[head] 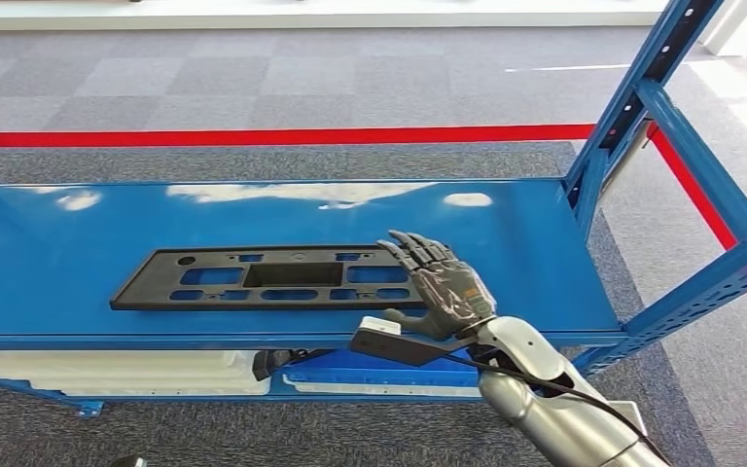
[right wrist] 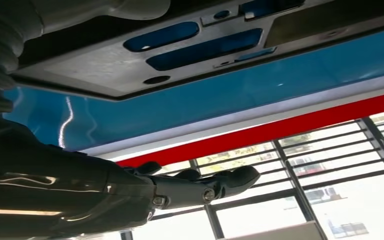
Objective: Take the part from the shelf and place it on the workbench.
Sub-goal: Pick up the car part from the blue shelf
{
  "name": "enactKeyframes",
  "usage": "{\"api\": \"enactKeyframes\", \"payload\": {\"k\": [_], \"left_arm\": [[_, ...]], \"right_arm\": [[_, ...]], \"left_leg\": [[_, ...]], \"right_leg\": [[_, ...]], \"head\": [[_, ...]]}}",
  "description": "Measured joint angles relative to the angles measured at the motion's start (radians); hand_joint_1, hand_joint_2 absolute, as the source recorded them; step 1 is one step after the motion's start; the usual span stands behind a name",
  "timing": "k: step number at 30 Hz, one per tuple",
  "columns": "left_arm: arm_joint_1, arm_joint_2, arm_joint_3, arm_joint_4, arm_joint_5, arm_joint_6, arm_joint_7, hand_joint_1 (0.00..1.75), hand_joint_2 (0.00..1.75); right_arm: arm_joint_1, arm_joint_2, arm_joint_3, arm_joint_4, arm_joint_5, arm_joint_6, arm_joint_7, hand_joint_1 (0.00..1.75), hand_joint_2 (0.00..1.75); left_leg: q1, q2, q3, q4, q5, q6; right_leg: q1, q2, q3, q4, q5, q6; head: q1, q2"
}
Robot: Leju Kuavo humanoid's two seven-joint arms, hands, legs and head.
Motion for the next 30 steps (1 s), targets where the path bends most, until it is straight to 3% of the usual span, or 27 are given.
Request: {"api": "enactKeyframes", "payload": {"k": [12, 22, 30], "left_arm": [[-0.005, 0.0, 0.0, 0.0, -0.034, -0.022, -0.008, 0.0, 0.0], [-0.012, 0.0, -0.002, 0.0, -0.063, -0.035, -0.01, 0.0, 0.0], [-0.015, 0.0, -0.002, 0.0, -0.068, -0.039, -0.017, 0.0, 0.0]], "right_arm": [[-0.006, -0.003, -0.008, 0.071, -0.007, 0.058, -0.046, 0.0, 1.75], [-0.132, -0.003, 0.079, 0.193, 0.092, 0.048, -0.013, 0.0, 1.75], [-0.179, -0.001, 0.124, 0.232, 0.138, 0.035, 0.012, 0.0, 1.75]], "left_leg": [[0.0, 0.0, 0.0, 0.0, 0.0, 0.0], [0.0, 0.0, 0.0, 0.0, 0.0, 0.0], [0.0, 0.0, 0.0, 0.0, 0.0, 0.0]], "right_leg": [[0.0, 0.0, 0.0, 0.0, 0.0, 0.0], [0.0, 0.0, 0.0, 0.0, 0.0, 0.0], [0.0, 0.0, 0.0, 0.0, 0.0, 0.0]], "head": [[0.0, 0.0], [0.0, 0.0], [0.0, 0.0]]}}
